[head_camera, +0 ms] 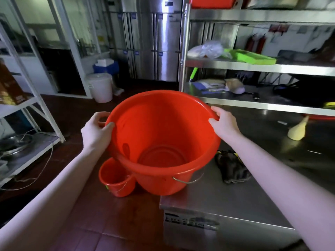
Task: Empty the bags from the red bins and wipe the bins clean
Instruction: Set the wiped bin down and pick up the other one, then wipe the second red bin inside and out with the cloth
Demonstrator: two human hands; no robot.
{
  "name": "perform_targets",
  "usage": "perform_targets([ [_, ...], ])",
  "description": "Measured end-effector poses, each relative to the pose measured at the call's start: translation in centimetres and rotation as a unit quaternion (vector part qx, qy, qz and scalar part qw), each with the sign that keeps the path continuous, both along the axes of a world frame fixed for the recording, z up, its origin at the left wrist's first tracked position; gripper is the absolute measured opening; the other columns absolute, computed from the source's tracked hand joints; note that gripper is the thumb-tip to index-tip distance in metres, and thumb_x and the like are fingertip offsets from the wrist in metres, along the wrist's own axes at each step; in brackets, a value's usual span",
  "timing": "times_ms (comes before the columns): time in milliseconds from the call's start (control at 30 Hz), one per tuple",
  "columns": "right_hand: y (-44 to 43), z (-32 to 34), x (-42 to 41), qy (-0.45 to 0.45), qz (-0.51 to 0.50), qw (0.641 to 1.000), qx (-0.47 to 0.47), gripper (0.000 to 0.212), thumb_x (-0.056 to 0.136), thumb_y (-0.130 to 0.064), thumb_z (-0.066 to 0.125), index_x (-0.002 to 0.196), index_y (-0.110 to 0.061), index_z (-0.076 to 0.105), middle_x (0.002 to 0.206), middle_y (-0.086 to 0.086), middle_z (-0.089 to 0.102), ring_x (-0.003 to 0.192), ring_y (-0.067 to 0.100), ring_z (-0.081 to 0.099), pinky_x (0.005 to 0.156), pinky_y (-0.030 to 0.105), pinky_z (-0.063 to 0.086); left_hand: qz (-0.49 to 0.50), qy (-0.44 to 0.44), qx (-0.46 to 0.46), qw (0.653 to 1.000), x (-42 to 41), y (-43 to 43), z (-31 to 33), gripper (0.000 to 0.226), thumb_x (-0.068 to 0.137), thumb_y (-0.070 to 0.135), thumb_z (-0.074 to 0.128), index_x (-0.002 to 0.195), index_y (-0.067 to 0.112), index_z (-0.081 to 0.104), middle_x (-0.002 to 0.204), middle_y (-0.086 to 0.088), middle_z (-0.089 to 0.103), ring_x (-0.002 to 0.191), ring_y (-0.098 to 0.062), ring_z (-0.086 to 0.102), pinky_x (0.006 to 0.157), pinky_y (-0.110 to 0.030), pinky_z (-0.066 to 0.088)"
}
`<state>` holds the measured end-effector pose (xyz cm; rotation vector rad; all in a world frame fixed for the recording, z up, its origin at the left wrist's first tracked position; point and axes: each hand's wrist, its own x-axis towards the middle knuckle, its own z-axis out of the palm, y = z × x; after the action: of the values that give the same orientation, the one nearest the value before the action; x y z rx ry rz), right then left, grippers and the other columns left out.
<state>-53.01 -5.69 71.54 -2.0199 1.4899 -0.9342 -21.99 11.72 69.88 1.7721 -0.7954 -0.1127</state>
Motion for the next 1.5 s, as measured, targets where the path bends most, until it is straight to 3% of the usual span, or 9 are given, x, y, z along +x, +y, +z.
perform_targets([
  [367,-16.6,-4.1,-8.8,0.044,0.063,0.994,0.073,0.05,0.095,-0.016,0.056,0.143,-0.02,0.046,0.142,0.006,0.052,0.128,0.023,0.051,0.095,0.026,0.041,0.044,0.017,0.044,0.998,-10.7,-12.4,-5.1,0.021,0.088,0.021,0.061,0.104,0.033,0.069,0.086,0.002,0.066,0.064,-0.003,0.056,0.047,-0.01,0.039],
  [500,-21.8,-5.9,-9.5,0.045,0.105,0.989,0.099,0.05,0.096,-0.018,0.056,0.144,-0.022,0.045,0.142,0.005,0.053,0.122,0.021,0.055,0.089,0.026,0.043,0.092,0.035,0.055,0.994,-13.6,-15.6,-6.7,0.023,0.09,0.021,0.056,0.106,0.032,0.068,0.09,-0.001,0.067,0.071,-0.017,0.059,0.064,-0.028,0.048],
  [767,-25.1,-11.5,-15.3,-0.16,0.103,0.962,0.194,0.035,0.103,-0.034,0.039,0.132,-0.022,0.056,0.125,0.001,0.063,0.106,0.019,0.063,0.09,0.037,0.052,0.186,0.102,0.041,0.976,-15.9,-20.1,-7.4,0.031,0.078,0.028,0.054,0.104,0.032,0.071,0.088,0.0,0.067,0.089,-0.026,0.066,0.084,-0.04,0.055],
  [900,-22.3,-19.5,-20.4,0.054,0.126,0.979,0.148,0.031,0.099,-0.026,0.048,0.125,-0.017,0.063,0.126,0.005,0.065,0.115,0.022,0.06,0.095,0.028,0.041,0.205,0.104,0.034,0.973,-17.2,-21.6,-7.4,0.034,0.078,0.027,0.051,0.105,0.031,0.07,0.093,-0.001,0.068,0.096,-0.027,0.066,0.087,-0.041,0.054],
  [1067,-18.3,-25.8,-20.6,0.281,0.308,0.907,0.063,0.057,0.08,-0.039,0.071,0.133,-0.021,0.057,0.134,0.002,0.058,0.122,0.025,0.052,0.103,0.032,0.04,0.198,0.063,0.063,0.976,-20.0,-23.2,-7.4,0.039,0.083,0.027,0.043,0.114,0.025,0.067,0.126,-0.01,0.058,0.118,-0.025,0.052,0.103,-0.028,0.039],
  [1167,-16.7,-28.3,-20.0,0.363,0.308,0.879,0.041,0.068,0.075,-0.044,0.074,0.137,-0.026,0.051,0.139,-0.001,0.051,0.123,0.027,0.049,0.099,0.038,0.044,0.154,0.001,0.076,0.985,-21.8,-23.2,-7.7,0.04,0.087,0.03,0.043,0.116,0.016,0.068,0.141,-0.008,0.04,0.132,-0.021,0.036,0.107,-0.02,0.021],
  [1233,-15.4,-29.2,-20.2,0.391,0.273,0.879,0.023,0.055,0.075,-0.039,0.074,0.126,-0.026,0.059,0.129,-0.002,0.055,0.115,0.026,0.052,0.089,0.037,0.048,0.101,-0.051,0.077,0.991,-22.8,-23.0,-7.7,0.039,0.089,0.03,0.042,0.111,0.015,0.07,0.144,-0.007,0.042,0.138,-0.021,0.031,0.116,-0.03,0.018],
  [1367,-13.8,-30.1,-21.4,0.365,0.209,0.905,-0.071,0.028,0.057,-0.02,0.085,0.082,-0.022,0.071,0.085,-0.002,0.066,0.076,0.023,0.064,0.06,0.031,0.053,-0.009,-0.173,0.138,0.975,-24.5,-23.3,-7.5,0.046,0.09,0.031,0.031,0.085,0.016,0.075,0.115,-0.007,0.069,0.137,-0.027,0.037,0.115,-0.056,0.015],
  [1500,-14.7,-29.8,-24.2,0.141,0.136,0.976,0.094,0.021,0.091,-0.024,0.063,0.11,-0.018,0.065,0.106,0.0,0.069,0.098,0.026,0.063,0.073,0.033,0.048,-0.004,-0.235,0.174,0.956,-26.3,-24.2,-7.4,0.05,0.088,0.032,0.027,0.069,0.016,0.071,0.091,-0.004,0.073,0.115,-0.026,0.053,0.113,-0.059,0.011],
])
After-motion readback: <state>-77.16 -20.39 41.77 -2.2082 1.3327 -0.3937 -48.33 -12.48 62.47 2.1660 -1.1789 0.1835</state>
